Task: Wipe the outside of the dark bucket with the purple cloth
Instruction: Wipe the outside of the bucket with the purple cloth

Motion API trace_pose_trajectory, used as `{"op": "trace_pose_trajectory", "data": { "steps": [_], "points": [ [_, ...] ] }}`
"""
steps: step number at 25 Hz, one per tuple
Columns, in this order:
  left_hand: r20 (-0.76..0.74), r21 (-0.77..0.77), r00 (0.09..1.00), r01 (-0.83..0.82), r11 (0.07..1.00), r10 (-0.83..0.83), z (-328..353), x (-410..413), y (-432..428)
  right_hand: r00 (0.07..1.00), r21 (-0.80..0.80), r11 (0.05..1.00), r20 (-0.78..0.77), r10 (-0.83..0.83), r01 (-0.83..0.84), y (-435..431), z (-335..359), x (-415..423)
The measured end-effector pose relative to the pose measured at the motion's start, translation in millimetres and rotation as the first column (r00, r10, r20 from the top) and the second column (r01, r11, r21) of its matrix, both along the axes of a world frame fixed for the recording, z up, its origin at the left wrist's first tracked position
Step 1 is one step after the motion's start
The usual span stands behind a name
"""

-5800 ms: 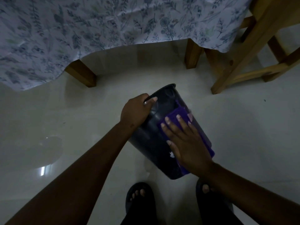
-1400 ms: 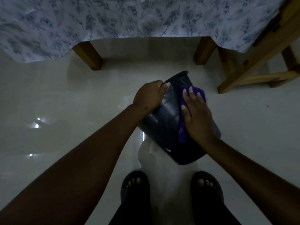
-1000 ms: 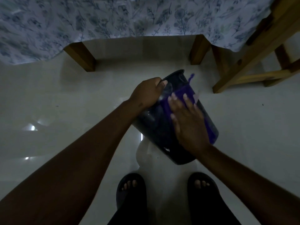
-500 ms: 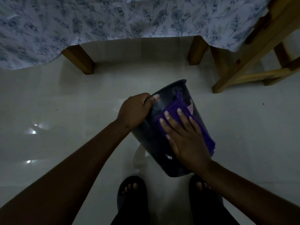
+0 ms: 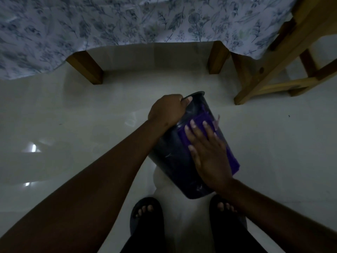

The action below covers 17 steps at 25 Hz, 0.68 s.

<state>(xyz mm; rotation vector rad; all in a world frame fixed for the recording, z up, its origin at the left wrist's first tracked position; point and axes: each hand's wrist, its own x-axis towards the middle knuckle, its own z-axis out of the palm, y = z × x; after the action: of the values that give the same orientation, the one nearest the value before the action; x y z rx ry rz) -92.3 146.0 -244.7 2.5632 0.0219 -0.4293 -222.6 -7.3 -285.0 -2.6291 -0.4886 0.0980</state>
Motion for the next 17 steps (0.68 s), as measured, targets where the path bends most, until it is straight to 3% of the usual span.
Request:
{"op": "trace_pose_trajectory", "data": {
  "steps": [3, 5, 11, 17],
  "points": [
    [-0.001, -0.021, 1.0, 0.01, 1.0, -0.01, -1.2, 3.7, -3.4, 0.937, 0.202, 0.927, -0.219, -0.271, 0.315, -11.3, -3.2, 56.1],
    [-0.01, -0.001, 1.0, -0.025, 1.0, 0.025, -1.8, 5.1, -1.2, 0.878, 0.233, 0.872, -0.332, -0.345, 0.431, -16.1, -5.7, 67.0],
    [0.016, 0.064, 1.0, -0.004, 0.998, 0.003, -1.5, 8.9, -8.7, 0.983, 0.028, 0.984, -0.063, -0.172, 0.174, 14.9, 3.9, -17.1],
    [-0.046, -0.238, 0.995, 0.077, 0.968, -0.091, 9.6, -25.3, 30.4, 0.955, 0.035, 0.959, -0.107, -0.275, 0.28, -20.5, 2.0, 59.1]
  ]
}}
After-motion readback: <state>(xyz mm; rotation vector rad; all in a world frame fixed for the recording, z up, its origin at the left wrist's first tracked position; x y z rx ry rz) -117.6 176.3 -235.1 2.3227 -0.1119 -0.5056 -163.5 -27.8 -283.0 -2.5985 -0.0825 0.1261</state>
